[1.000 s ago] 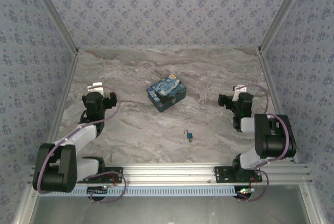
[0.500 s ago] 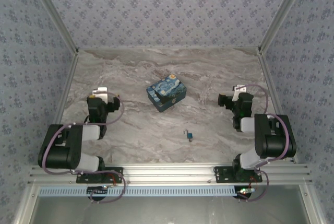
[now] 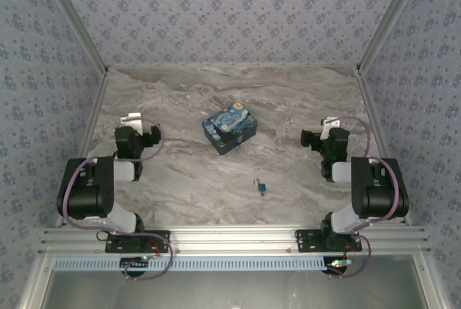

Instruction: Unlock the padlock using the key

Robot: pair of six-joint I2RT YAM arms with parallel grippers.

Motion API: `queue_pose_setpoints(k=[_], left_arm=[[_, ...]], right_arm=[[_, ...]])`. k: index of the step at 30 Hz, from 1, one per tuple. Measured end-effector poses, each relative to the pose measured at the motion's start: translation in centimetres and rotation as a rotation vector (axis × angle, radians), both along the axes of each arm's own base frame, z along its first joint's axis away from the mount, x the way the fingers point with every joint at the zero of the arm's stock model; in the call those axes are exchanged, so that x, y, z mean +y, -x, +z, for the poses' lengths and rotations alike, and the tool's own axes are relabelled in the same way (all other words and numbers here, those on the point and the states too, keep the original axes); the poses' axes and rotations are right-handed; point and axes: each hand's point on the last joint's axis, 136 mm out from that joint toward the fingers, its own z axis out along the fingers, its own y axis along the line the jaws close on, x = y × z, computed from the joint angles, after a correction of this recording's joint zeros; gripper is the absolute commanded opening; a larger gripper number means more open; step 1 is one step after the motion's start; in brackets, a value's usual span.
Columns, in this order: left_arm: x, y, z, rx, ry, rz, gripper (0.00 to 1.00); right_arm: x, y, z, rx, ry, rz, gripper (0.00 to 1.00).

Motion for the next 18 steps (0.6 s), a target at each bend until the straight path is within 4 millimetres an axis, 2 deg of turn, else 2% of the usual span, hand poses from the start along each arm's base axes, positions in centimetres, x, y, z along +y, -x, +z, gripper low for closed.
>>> queue_pose_setpoints(k=[4,18], left_arm=[[-0.4,0.2,-0.7,0.028,0.018,-0.017,0.99],[-0.7,0.4,-1.2,0.051,0.019,-0.024,0.99]], right_arm=[[0.3,0.0,0.0,0.000,0.010,0.007,1.00],[0.4,0.0,0.0,0.001,0.022,0.008,1.00]])
